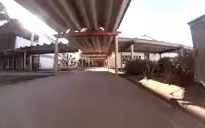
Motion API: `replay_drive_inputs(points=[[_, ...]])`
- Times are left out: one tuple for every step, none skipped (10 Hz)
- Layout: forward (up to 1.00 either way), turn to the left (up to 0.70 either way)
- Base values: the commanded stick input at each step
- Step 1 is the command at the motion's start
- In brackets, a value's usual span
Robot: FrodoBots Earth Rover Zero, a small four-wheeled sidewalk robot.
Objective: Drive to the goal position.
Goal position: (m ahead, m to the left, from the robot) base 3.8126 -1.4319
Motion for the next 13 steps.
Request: replay_drive_inputs(points=[[0.70,0.00],[0.70,0.00],[0.70,0.02],[0.70,0.20],[0.70,0.33],[0.70,0.15],[0.70,0.00],[0.70,0.00],[0.70,0.00],[0.70,0.00],[0.70,0.00],[0.70,0.00],[0.70,0.00]])
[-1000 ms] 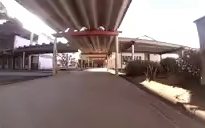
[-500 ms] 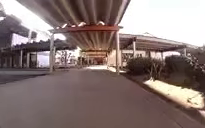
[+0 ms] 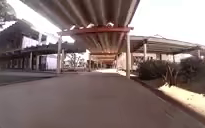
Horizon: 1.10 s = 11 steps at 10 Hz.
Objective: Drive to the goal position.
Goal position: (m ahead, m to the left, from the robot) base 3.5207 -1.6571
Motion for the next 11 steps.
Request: replay_drive_inputs(points=[[0.70,0.00],[0.70,0.00],[0.70,0.00],[0.70,0.00],[0.70,0.00],[0.70,0.00],[0.70,0.00],[0.70,0.00],[0.70,-0.34],[0.70,-0.33],[0.70,-0.24]])
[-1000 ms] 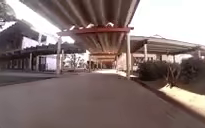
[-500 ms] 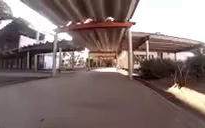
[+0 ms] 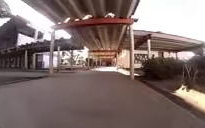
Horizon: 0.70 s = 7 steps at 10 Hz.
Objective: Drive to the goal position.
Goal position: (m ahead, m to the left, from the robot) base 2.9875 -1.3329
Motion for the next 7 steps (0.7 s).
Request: replay_drive_inputs(points=[[0.70,-0.09],[0.70,0.00],[0.70,0.00],[0.70,0.00],[0.70,0.00],[0.70,0.00],[0.70,0.00]])
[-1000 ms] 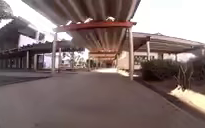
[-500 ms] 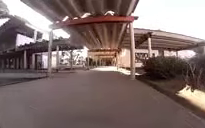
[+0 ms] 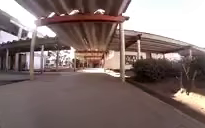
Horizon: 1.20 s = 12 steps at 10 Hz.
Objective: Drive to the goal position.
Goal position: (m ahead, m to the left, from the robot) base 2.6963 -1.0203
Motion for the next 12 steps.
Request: replay_drive_inputs(points=[[0.70,0.00],[0.70,0.00],[0.70,0.00],[0.70,0.00],[0.70,0.00],[0.70,0.00],[0.70,0.05],[0.70,0.20],[0.70,0.35],[0.70,0.18],[0.70,0.01],[0.70,0.00]])
